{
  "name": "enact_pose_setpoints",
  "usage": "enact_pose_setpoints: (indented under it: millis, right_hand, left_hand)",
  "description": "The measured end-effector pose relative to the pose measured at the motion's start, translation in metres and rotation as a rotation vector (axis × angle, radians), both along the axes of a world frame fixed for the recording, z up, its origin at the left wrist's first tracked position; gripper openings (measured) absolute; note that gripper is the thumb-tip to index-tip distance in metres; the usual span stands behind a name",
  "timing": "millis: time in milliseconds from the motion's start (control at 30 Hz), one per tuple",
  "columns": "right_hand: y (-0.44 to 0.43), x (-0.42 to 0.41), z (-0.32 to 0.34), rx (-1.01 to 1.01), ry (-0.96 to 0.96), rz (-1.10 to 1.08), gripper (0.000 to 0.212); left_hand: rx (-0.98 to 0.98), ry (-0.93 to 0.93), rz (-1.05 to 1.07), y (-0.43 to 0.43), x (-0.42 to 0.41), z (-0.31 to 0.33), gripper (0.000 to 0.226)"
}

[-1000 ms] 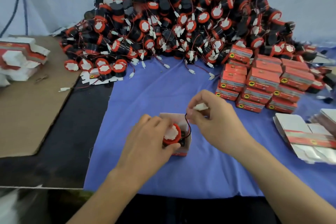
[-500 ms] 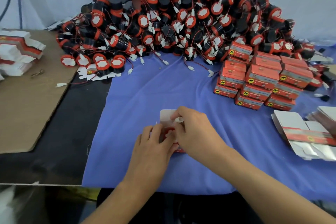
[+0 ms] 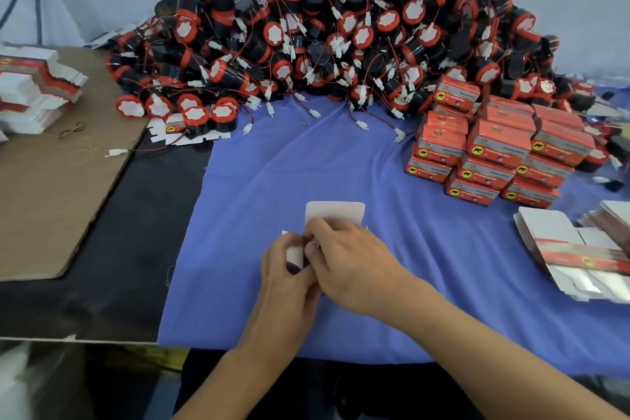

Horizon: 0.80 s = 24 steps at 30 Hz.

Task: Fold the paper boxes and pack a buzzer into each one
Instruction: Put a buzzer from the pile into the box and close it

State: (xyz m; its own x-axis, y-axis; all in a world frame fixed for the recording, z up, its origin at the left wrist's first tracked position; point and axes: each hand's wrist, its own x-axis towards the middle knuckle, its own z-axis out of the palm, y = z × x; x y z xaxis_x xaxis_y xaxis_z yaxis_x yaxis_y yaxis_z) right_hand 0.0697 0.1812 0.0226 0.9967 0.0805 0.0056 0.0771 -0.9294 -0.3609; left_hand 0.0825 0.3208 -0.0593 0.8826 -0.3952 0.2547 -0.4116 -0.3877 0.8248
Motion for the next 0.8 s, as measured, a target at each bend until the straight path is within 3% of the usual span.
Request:
enact_pose_setpoints:
  millis: [100,167,300,467,600,700,800]
  right_hand:
    - [-0.002,0.001,0.002,0.053,0.026,-0.008,0.006]
    - [-0.002,0.004,0.006,0.118,0.066,-0.093,0.009]
    - [-0.005,0.012,0.008,0.117,0.119,-0.171,0.015]
    - [-0.007,0.009,0.0,-0.08,0.084,0.036,0.024]
    - [-0.014,0.004,-0.004,-0.141,0.014,0.211,0.025]
    - [-0.017,-0.008,-0.008,0.143,-0.232,0.138,0.02]
    - [-0.026,-0.025,-0.021,0.532,-0.646,-0.246,0.022]
  left_hand:
    - [-0.068,-0.096,-0.04,0.002,-0.001,-0.002,0.047]
    - [-0.204,-0.074,-0.059,0.004,-0.001,-0.002,0.041]
    - [-0.254,-0.081,0.048,0.011,0.001,-0.002,0.025]
    - [-0.398,0.176,0.038,0.015,0.003,-0.001,0.044]
    - [-0.255,0.126,-0.009,0.016,0.005,-0.003,0.05]
    - [-0.207,0.063,-0.014,0.016,0.003,-0.003,0.042]
    - [-0.099,-0.027,-0.017,0.011,-0.002,-0.003,0.028]
